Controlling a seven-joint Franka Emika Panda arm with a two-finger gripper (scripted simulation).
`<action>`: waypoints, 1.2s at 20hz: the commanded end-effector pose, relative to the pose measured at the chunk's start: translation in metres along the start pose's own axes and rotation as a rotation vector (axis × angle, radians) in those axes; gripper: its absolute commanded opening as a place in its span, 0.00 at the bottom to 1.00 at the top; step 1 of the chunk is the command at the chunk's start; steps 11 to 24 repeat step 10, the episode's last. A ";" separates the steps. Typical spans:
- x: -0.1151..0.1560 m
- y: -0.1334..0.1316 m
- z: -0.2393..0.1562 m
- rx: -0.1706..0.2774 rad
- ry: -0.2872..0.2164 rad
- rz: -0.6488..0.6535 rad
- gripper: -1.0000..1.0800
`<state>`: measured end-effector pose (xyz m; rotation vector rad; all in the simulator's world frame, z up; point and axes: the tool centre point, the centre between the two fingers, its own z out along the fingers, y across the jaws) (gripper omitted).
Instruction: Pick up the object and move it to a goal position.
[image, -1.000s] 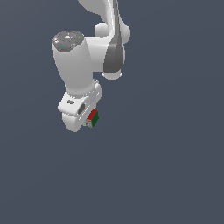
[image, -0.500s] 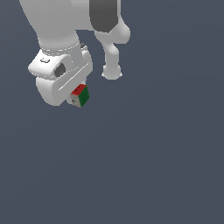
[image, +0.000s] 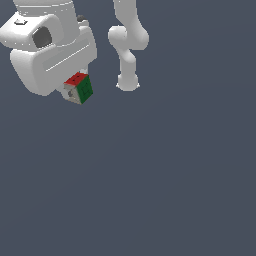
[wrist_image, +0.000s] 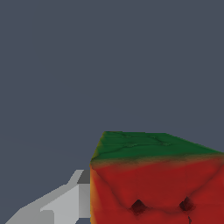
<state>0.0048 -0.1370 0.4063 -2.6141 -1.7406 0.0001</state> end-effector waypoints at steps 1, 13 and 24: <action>-0.002 0.000 -0.010 -0.001 0.000 0.000 0.00; -0.003 0.002 -0.013 -0.001 0.000 0.000 0.00; -0.003 0.002 -0.013 -0.001 0.000 0.000 0.00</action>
